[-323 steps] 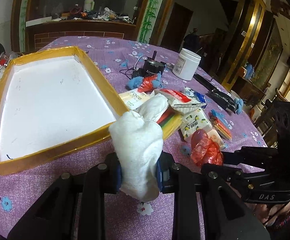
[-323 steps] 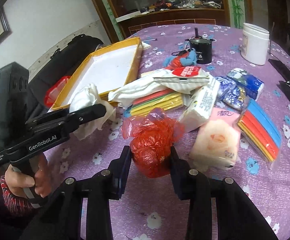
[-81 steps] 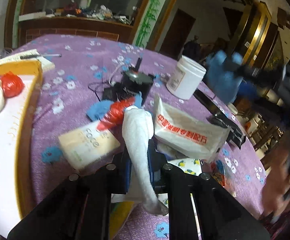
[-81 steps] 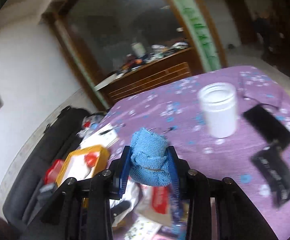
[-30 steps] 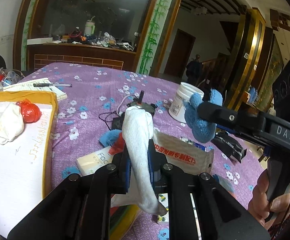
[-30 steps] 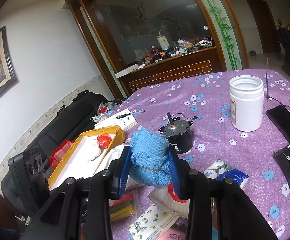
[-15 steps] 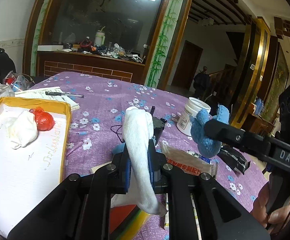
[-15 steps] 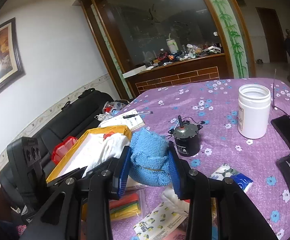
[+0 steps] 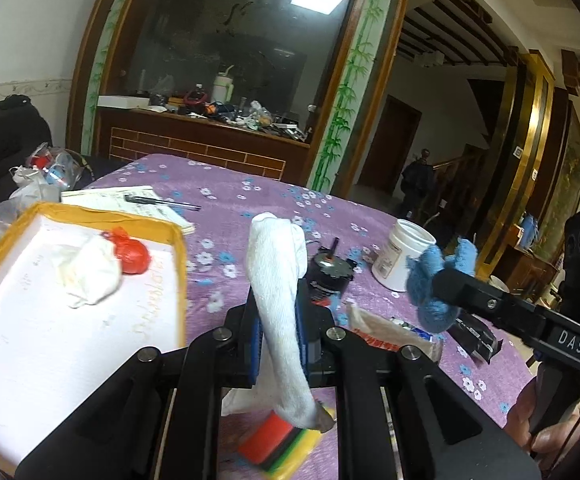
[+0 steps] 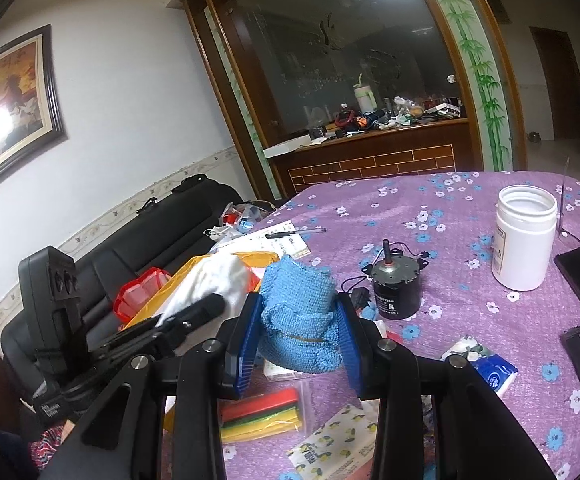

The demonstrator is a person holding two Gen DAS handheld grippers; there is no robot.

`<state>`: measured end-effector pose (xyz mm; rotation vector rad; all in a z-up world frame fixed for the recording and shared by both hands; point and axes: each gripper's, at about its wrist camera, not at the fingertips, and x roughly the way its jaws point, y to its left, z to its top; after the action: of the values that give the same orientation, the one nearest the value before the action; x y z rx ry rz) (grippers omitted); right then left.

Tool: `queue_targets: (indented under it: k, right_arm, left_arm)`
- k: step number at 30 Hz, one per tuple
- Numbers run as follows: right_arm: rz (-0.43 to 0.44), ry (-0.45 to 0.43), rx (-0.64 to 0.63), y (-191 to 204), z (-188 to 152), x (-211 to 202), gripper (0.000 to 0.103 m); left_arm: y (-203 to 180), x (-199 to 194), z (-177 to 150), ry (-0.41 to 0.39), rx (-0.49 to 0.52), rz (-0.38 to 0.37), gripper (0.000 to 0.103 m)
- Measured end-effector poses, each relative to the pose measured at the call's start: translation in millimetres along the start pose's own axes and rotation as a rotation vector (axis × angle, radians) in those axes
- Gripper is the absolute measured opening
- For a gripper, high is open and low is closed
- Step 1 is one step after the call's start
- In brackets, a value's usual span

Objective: Organize soft objects
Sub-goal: 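Carry the white paper towel and blue towel over the tray with both grippers, then lower both towels into the tray and open both grippers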

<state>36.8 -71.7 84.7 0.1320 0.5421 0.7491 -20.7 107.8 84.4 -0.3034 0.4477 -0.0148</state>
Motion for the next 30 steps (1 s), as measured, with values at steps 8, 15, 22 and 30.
queue_targets:
  k: [8,15,22,30]
  right_arm:
    - [0.063,0.047,0.004,38,-3,13,0.038]
    - [0.123,0.145,0.017,76,-7,52,0.038]
    - [0.115,0.282,0.029,105,-6,106,0.040]
    - [0.029,0.400,0.026,119,8,177,0.040]
  left_arm:
    - [59,-23,8,-0.002,-0.064,0.089,0.011]
    - [113,-27,18,0.071,-0.118,0.119,0.011]
    - [156,-8,30,0.198,-0.163,0.126,0.011]
    - [194,39,45,0.316,-0.247,0.158,0.011]
